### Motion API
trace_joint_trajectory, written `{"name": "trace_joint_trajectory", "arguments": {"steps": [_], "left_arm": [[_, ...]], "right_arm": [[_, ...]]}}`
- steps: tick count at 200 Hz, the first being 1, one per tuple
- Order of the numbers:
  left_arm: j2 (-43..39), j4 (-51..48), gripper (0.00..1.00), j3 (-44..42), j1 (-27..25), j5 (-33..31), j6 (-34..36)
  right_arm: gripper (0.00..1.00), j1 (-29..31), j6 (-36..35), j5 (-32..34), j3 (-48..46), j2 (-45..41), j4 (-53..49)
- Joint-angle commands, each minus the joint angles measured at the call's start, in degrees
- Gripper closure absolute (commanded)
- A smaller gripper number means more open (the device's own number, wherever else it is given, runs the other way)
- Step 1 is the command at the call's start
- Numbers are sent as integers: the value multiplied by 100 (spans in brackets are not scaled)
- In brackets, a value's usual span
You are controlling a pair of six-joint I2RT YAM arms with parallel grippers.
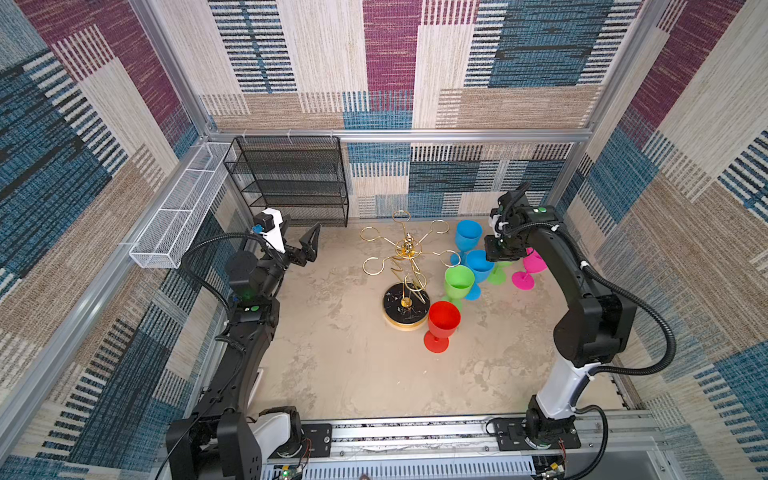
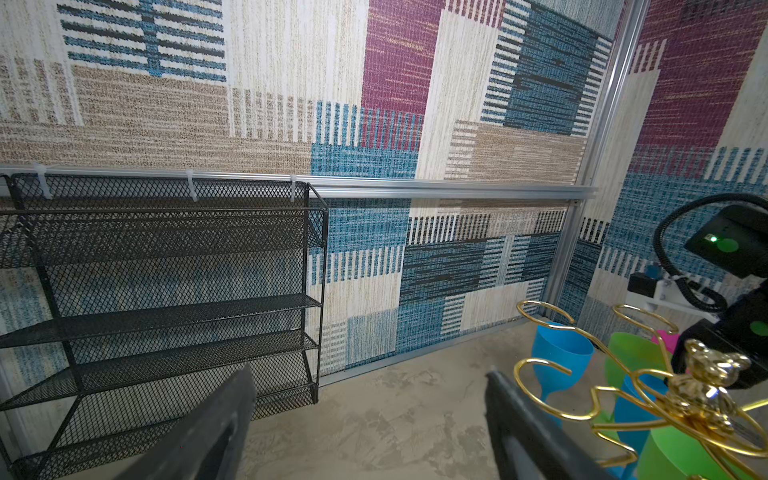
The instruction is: Take the wine glass off the wine glass rack
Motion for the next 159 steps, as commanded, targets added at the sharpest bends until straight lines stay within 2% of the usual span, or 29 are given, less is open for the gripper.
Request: {"name": "trace_joint_trajectory", "arguments": {"steps": [1, 16, 39, 65, 88, 113, 123, 159], "left_arm": [[-26, 197, 11, 1, 15, -42, -14], [-28, 196, 11, -15, 15, -45, -15], [-55, 176, 11, -47, 15, -136, -9], [-91, 125, 11, -85, 15, -201, -25], [-209, 189, 10, -278, 15, -297, -141], [-330, 255, 9, -588, 14, -426, -339], [-379, 301, 1, -749, 15, -527, -395], [-527, 180, 1, -1325, 15, -1031, -216]], "right_arm": [[51, 9, 26, -247, 69, -229, 342], [21, 9, 61, -344, -117, -508, 616], [0, -8, 140, -698, -977, -1252, 1536], [1, -40, 176, -874, -2501, -2386, 2897], [1, -78, 158, -806, -4032, -3663, 4297], [1, -105, 118, -597, -5394, -4657, 5495], [1, -109, 28, -578, -5939, -4970, 6016], [1, -113, -196, -285, -7288, -5566, 7726]]}}
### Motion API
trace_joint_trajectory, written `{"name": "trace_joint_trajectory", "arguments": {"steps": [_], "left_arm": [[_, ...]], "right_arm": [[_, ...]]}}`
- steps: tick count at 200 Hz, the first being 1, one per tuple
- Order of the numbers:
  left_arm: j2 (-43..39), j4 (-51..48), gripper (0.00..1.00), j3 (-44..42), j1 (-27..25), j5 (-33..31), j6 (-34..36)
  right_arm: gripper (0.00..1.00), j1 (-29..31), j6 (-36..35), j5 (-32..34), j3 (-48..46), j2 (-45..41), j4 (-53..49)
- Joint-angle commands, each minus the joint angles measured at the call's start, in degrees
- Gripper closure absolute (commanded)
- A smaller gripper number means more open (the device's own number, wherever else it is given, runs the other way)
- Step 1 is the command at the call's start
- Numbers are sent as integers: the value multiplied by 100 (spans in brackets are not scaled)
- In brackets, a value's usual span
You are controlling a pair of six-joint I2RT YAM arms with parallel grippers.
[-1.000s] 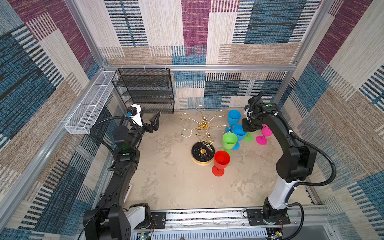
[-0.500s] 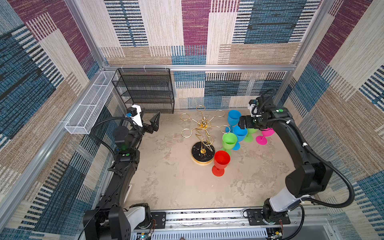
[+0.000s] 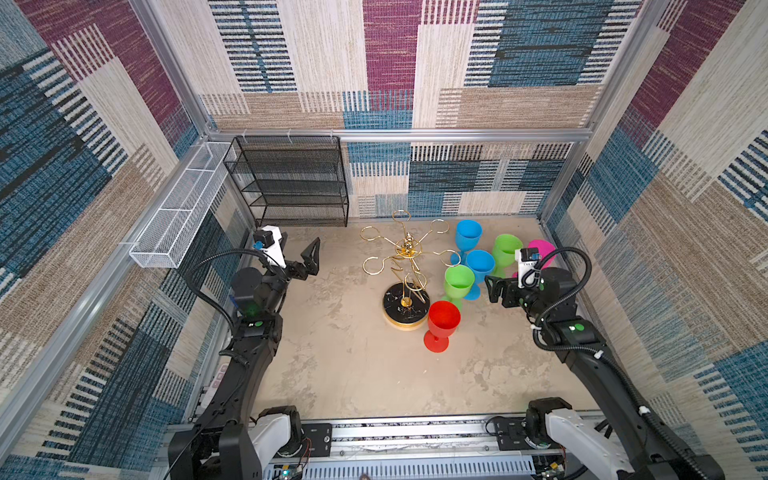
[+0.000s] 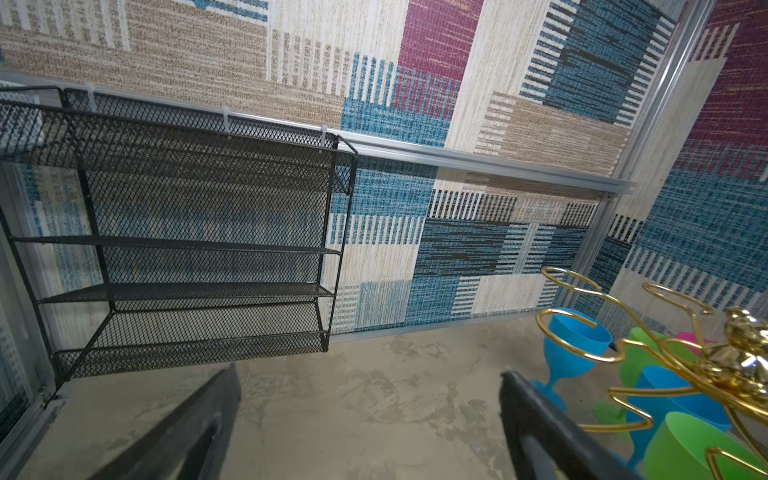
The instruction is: Take the wine glass off the wine glass rack
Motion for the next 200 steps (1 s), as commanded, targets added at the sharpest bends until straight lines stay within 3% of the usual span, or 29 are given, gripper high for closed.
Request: {"name": "trace_joint_trajectory", "arguments": {"steps": [1, 37, 70, 108, 166, 182, 200], "left_arm": [[-61, 73, 1, -293, 15, -462, 53], [63, 255, 1, -1057, 6, -916, 323], [403, 1200, 1, -1924, -55, -1355, 607], [1022, 1827, 1, -2146, -117, -1481, 1233], [1166, 1317, 1, -2156, -250, -1468, 1376], [1852, 1948, 1, -2199, -258, -1594, 1347], [2744, 3298, 1, -2417, -258, -1827, 1288]], "right_arm": [[1, 0, -227, 319, -579, -219, 1952], [1, -26, -466, 340, -1401, 10, 3530], [1, -136, -442, 260, -2235, 324, 5109], [1, -308, -678, 283, -2914, 383, 6188], [1, -686, -679, -385, -3250, 797, 7100], [1, -695, -644, -438, -3316, 1038, 7449], [1, -705, -674, -570, -3347, 1291, 7765]]}}
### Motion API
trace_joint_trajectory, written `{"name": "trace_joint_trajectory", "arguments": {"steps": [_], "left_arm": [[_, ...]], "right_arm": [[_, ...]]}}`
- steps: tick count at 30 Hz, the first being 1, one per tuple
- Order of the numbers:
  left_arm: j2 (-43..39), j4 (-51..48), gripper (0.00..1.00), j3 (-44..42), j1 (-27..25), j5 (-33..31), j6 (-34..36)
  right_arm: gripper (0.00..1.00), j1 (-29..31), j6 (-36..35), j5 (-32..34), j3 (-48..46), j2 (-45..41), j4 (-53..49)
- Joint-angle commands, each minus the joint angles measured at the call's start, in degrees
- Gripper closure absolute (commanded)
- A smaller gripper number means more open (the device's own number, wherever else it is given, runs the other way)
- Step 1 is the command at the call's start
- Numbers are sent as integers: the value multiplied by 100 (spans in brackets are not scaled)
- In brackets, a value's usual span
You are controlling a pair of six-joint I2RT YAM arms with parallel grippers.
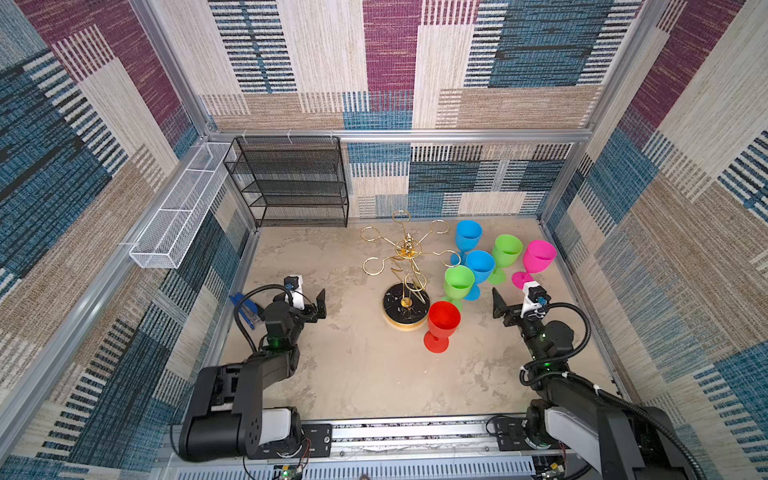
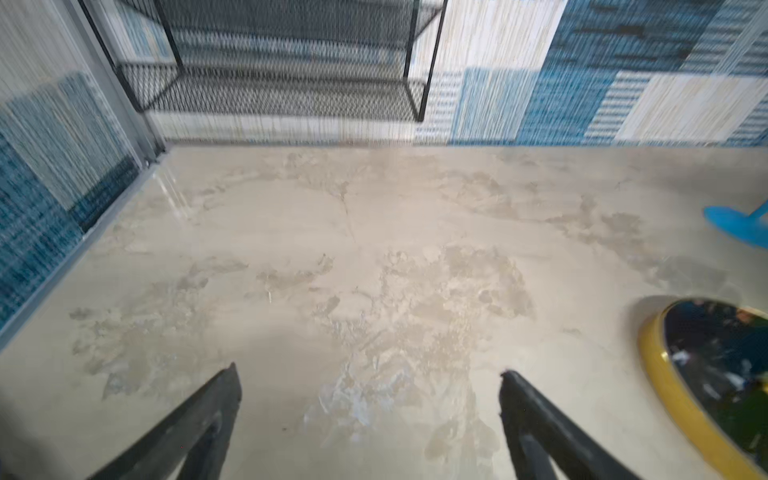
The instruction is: Take the wine glass off the wine glass rack
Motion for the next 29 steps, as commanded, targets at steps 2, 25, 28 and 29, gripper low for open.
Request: {"name": "trace_joint_trajectory", "arguments": {"steps": [2, 25, 28, 29], "left_arm": [[907, 1985, 1, -306, -4, -464, 88], [643, 964, 1, 46, -224, -1106, 120], [642, 842, 1, 97, -228, -1234, 72], [627, 851, 1, 82, -224, -1257, 54]], "right_arm": [[1, -20, -44, -276, -1, 361, 925], [1, -42, -35, -404, 8, 1118, 1557], [1, -42, -22, -402, 2, 1157, 1574], [1, -41, -8, -402, 1, 1187, 1586]]}}
